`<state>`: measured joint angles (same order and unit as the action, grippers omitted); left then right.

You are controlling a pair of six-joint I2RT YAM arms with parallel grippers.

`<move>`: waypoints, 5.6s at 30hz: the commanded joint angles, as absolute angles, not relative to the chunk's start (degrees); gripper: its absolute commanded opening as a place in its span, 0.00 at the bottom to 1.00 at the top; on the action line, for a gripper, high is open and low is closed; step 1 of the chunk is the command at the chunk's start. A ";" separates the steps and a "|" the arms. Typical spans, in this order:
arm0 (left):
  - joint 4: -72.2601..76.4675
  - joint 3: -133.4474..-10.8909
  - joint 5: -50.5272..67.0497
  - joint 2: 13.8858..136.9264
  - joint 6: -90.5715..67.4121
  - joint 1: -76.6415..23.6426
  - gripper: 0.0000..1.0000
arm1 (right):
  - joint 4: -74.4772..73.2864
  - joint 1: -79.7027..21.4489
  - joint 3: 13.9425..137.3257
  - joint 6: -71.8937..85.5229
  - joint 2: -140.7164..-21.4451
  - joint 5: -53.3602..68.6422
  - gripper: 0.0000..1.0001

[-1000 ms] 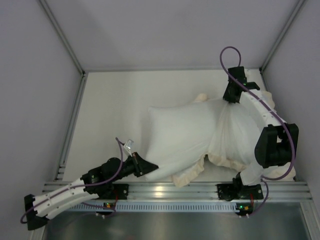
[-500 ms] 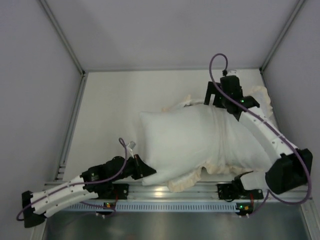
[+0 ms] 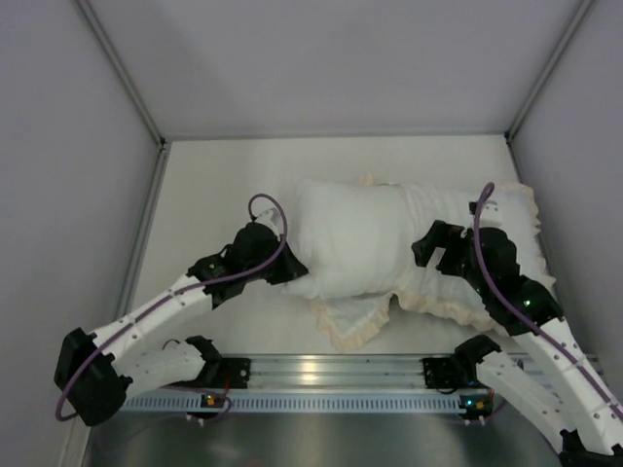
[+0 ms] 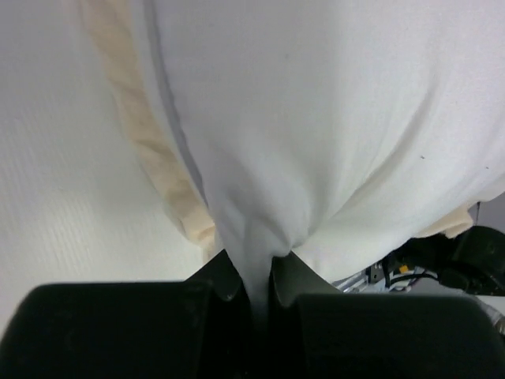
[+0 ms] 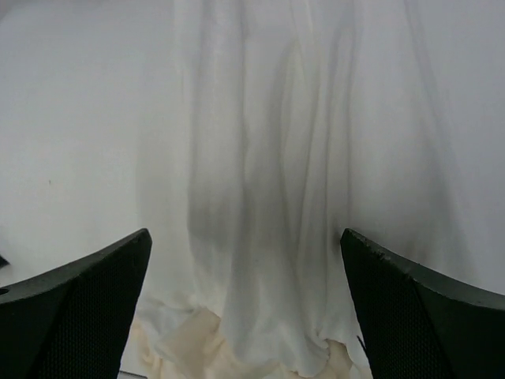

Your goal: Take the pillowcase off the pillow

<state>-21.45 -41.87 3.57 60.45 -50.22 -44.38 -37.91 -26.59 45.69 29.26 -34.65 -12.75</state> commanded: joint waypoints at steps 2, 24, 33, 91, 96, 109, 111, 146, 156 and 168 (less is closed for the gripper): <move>-22.13 -45.17 8.08 53.37 -44.65 -39.47 0.00 | -39.73 -27.77 43.34 30.85 -37.26 -7.21 0.99; -52.89 -55.10 -15.80 37.00 -40.87 -39.46 0.00 | -36.73 -49.57 37.62 42.54 -42.29 -26.09 0.64; -60.20 -60.55 -23.03 34.72 -40.87 -39.46 0.00 | -41.75 -49.40 36.83 42.19 -37.00 -32.87 0.00; -67.50 -62.48 -41.66 22.24 -61.35 -57.48 0.00 | -35.87 -52.73 39.64 41.31 -46.48 -10.89 1.00; -69.25 -63.37 -40.87 18.47 -62.66 -57.48 0.00 | -22.71 -52.47 42.69 38.33 -61.59 -13.44 0.99; -77.34 -64.34 -42.36 12.39 -66.18 -57.48 0.00 | -22.41 -50.19 62.15 34.09 -76.50 -16.87 1.00; -77.17 -64.07 -42.28 13.01 -66.18 -57.48 0.00 | -22.67 -45.30 57.86 34.45 -73.23 -15.48 0.99; -70.93 -59.86 -37.88 13.27 -64.51 -57.48 0.00 | 34.77 13.54 11.08 66.35 -68.27 42.71 0.95; -70.93 -60.56 -37.71 13.53 -63.98 -57.48 0.00 | 56.32 13.27 12.83 72.06 -86.03 42.36 0.77; -70.66 -63.98 -35.51 13.01 -63.63 -57.48 0.00 | 96.18 10.72 18.36 91.72 -109.23 43.86 0.00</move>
